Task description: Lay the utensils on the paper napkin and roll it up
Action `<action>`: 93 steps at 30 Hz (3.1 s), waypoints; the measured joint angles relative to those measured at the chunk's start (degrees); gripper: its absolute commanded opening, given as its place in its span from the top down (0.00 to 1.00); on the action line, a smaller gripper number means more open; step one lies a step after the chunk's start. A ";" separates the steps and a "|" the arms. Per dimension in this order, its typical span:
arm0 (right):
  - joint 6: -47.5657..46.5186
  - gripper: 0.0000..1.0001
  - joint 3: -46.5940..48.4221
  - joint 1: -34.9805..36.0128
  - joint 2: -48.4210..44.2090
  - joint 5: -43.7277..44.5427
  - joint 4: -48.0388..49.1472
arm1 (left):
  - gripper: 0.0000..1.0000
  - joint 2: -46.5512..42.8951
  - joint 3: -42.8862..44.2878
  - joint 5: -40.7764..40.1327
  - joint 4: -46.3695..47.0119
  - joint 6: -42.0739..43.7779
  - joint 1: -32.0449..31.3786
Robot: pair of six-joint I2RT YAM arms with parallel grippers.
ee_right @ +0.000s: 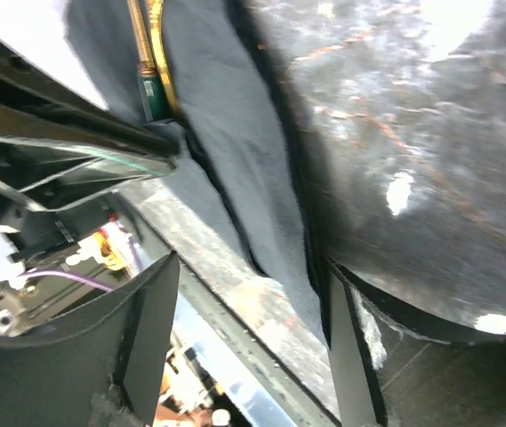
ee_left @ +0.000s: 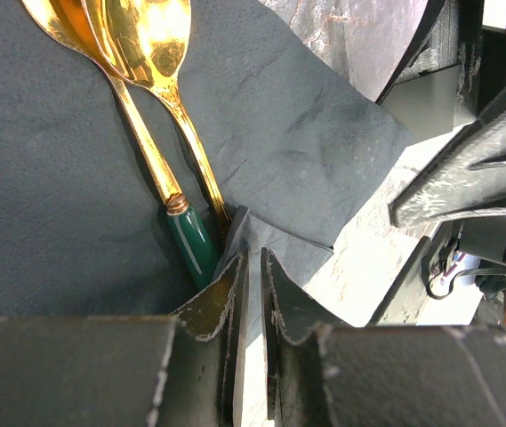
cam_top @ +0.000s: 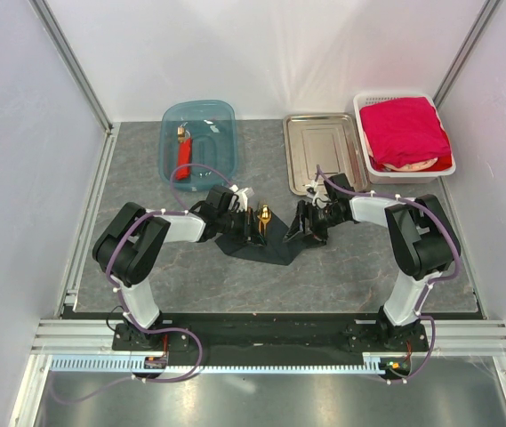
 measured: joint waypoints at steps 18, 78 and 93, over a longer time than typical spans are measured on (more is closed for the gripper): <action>-0.72 1.00 1.79 1.79 0.00 -0.28 -1.36 | 0.85 0.11 0.02 -0.02 0.02 0.00 0.00; 8.22 1.00 8.52 9.97 7.87 3.93 3.56 | 0.92 -4.52 -5.14 4.37 -9.53 4.92 6.47; 13.07 1.00 8.66 11.52 7.82 4.31 5.97 | 0.91 -4.31 -5.01 4.22 -8.50 4.13 6.47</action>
